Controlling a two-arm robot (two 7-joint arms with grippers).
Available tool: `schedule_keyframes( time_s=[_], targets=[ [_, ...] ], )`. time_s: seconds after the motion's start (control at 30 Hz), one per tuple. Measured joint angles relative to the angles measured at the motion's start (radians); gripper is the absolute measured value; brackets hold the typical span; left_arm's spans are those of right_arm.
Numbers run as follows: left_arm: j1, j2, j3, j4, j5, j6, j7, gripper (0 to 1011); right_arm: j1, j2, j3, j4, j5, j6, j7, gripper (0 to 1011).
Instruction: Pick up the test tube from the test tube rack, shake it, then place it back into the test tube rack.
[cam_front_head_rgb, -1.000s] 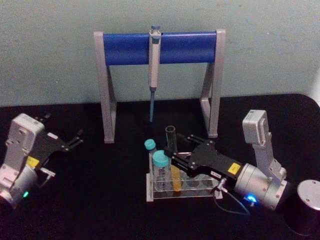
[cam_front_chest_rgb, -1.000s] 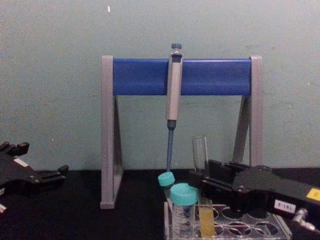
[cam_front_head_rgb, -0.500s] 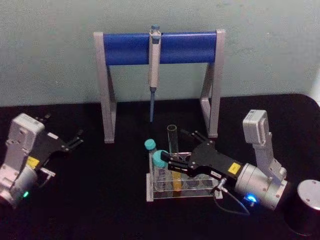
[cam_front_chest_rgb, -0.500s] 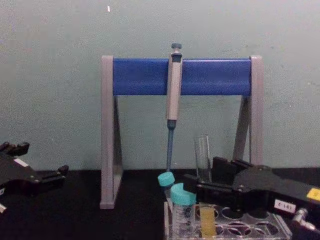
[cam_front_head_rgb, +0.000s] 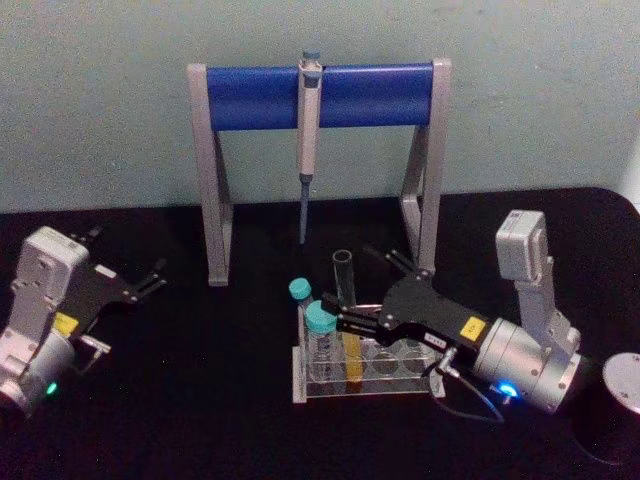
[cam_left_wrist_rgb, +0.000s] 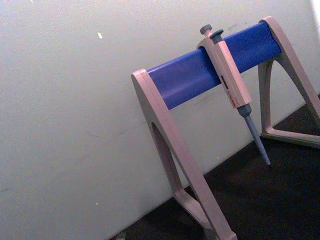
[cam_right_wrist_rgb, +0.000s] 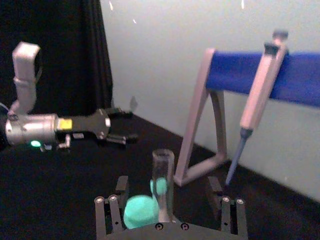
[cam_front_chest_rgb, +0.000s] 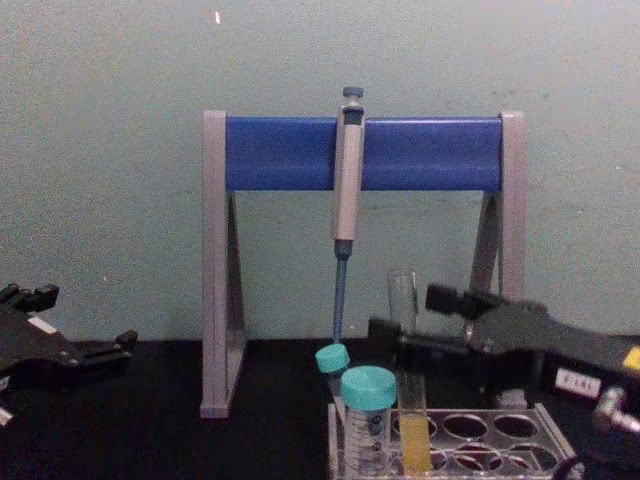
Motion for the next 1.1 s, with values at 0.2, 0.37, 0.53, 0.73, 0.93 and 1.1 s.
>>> schedule_keyframes(
  time_s=[0.2, 0.37, 0.53, 0.73, 0.93, 1.1],
  targets=[
    [0.0, 0.0, 0.0, 0.0, 0.0, 0.0, 0.0, 1001, -0.016, 0.024, 0.029, -0.082, 0.017, -0.035, 0.009, 1000],
    [0.0, 0.0, 0.0, 0.0, 0.0, 0.0, 0.0, 1001, -0.054, 0.041, 0.083, -0.155, 0.024, -0.075, -0.04, 1000],
    [0.0, 0.0, 0.0, 0.0, 0.0, 0.0, 0.0, 1001, -0.116, 0.044, 0.157, -0.214, -0.006, -0.105, -0.147, 1000],
    [0.0, 0.0, 0.0, 0.0, 0.0, 0.0, 0.0, 1001, -0.202, 0.022, 0.239, -0.237, -0.099, -0.136, -0.312, 1000],
    [0.0, 0.0, 0.0, 0.0, 0.0, 0.0, 0.0, 1001, -0.258, -0.022, 0.278, -0.184, -0.188, -0.131, -0.439, 1000],
    [0.0, 0.0, 0.0, 0.0, 0.0, 0.0, 0.0, 1001, -0.27, -0.046, 0.279, -0.127, -0.215, -0.099, -0.466, 1000]
  ],
)
